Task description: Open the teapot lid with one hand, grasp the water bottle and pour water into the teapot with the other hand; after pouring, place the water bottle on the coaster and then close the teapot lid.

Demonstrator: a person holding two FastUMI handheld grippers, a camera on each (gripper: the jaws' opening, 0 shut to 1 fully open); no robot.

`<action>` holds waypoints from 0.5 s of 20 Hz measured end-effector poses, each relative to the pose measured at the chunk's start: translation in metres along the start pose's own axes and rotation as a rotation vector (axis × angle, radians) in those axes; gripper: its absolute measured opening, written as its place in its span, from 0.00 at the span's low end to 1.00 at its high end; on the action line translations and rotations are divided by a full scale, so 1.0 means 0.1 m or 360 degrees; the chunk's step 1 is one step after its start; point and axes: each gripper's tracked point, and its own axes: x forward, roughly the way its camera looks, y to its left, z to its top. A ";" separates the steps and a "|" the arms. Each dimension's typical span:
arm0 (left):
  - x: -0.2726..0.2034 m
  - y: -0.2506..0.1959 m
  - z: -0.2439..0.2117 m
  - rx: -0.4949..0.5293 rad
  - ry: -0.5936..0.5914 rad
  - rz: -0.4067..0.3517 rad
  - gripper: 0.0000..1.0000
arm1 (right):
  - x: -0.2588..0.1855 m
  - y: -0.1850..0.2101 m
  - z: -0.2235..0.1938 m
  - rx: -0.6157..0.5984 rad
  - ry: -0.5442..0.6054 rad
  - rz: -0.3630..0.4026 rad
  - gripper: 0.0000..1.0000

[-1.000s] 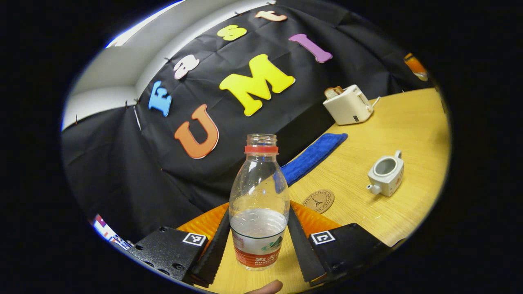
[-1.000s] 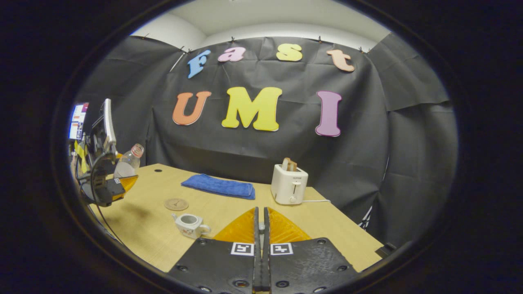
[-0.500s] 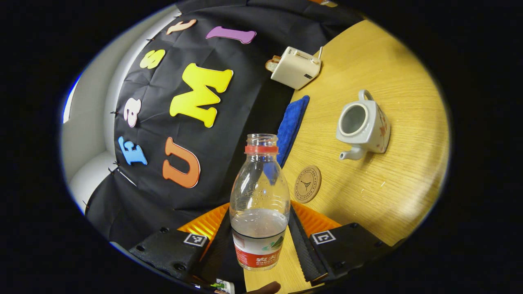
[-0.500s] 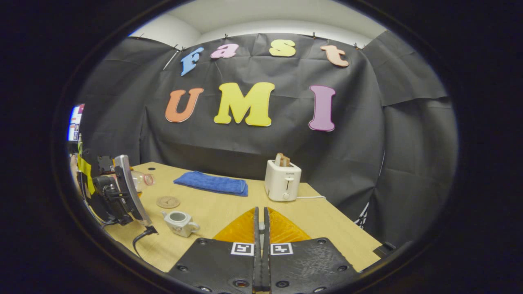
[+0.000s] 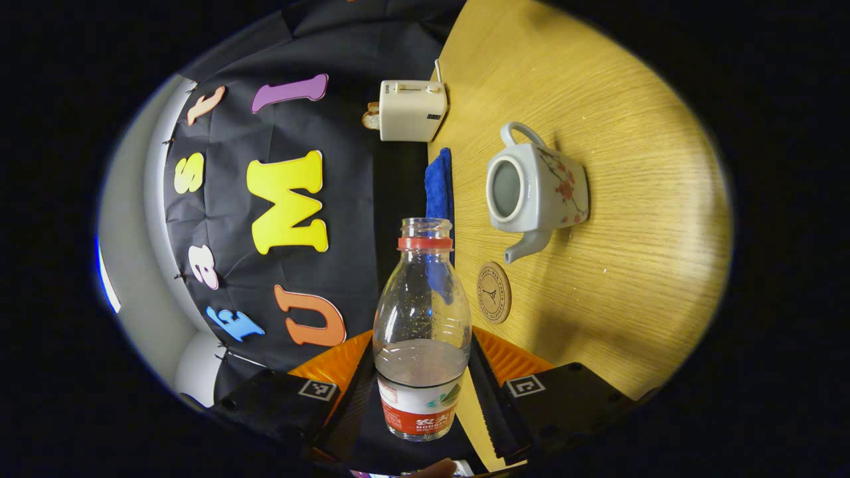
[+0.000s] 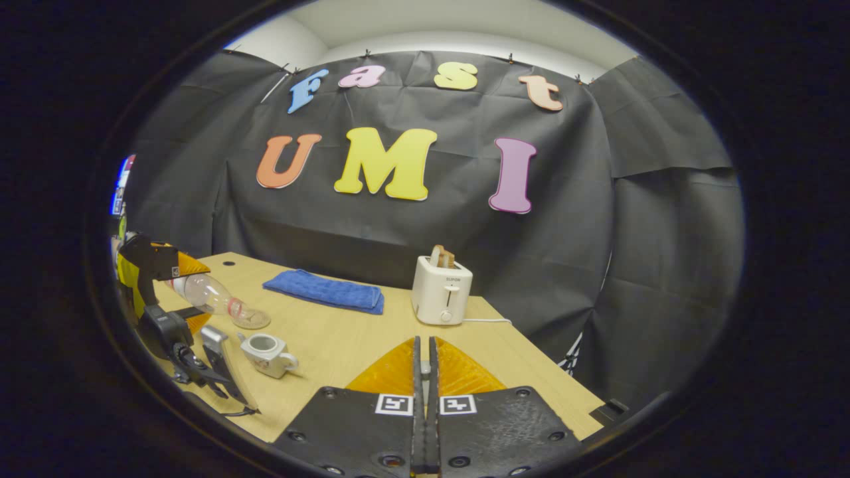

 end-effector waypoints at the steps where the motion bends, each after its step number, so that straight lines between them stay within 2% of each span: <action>1: 0.02 -0.01 0.00 0.0027 0.0003 -0.0017 0.77 | 0.01 -0.01 -0.02 0.0000 0.0004 -0.0004 0.00; 10: 0.01 -0.12 0.14 0.0349 0.0079 -0.0077 0.77 | 0.06 -0.07 -0.04 -0.0004 0.0010 -0.0020 0.00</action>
